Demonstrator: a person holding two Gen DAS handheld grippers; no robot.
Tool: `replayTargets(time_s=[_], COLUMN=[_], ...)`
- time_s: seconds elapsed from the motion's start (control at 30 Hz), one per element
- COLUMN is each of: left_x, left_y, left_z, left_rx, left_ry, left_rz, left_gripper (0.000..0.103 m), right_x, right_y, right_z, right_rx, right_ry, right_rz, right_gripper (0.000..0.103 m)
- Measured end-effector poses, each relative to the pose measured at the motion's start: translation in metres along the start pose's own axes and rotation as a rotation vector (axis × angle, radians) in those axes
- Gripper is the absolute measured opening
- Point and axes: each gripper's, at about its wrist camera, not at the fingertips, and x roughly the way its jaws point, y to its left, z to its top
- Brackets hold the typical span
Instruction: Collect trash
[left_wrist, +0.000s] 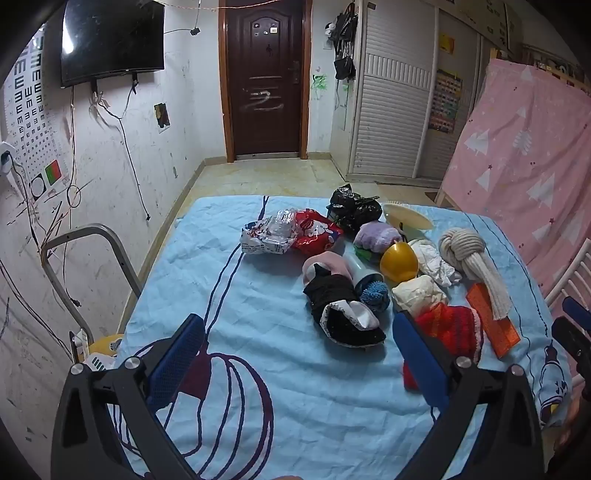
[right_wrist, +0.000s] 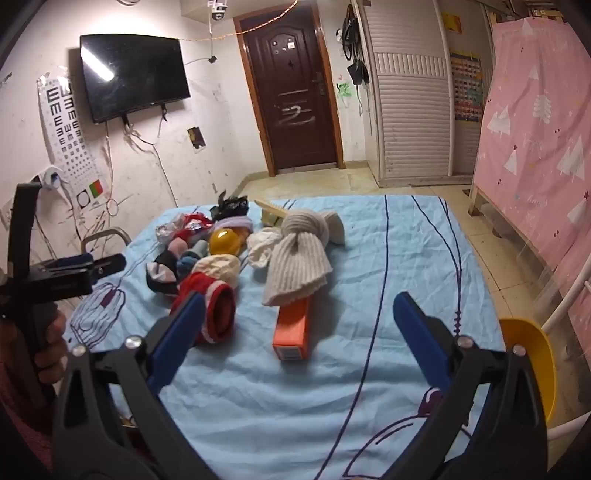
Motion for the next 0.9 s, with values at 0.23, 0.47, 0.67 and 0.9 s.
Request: replayTargets(time_s=[0.23, 0.47, 0.67, 0.9], left_x=[-0.003, 0.002, 0.005, 0.007], left_y=[-0.004, -0.003, -0.001, -0.001], left_z=[-0.003, -0.002, -0.002, -0.003], left_rx=[0.009, 0.006, 0.005, 0.006], left_ry=[-0.003, 0.010, 0.016, 0.018], left_rz=[0.002, 0.003, 0.001, 0.003], left_gripper=[0.093, 0.093, 0.093, 0.093], right_x=[0.001, 0.005, 0.001, 0.002], right_y=[-0.001, 0.000, -0.001, -0.001], right_z=[0.001, 0.003, 0.004, 0.005], right_rx=[0.001, 0.000, 0.002, 0.000], right_ry=[-0.004, -0.010, -0.022, -0.019], right_rz=[-0.001, -0.012, -0.020, -0.020], right_gripper=[0.097, 0.097, 0.097, 0.097])
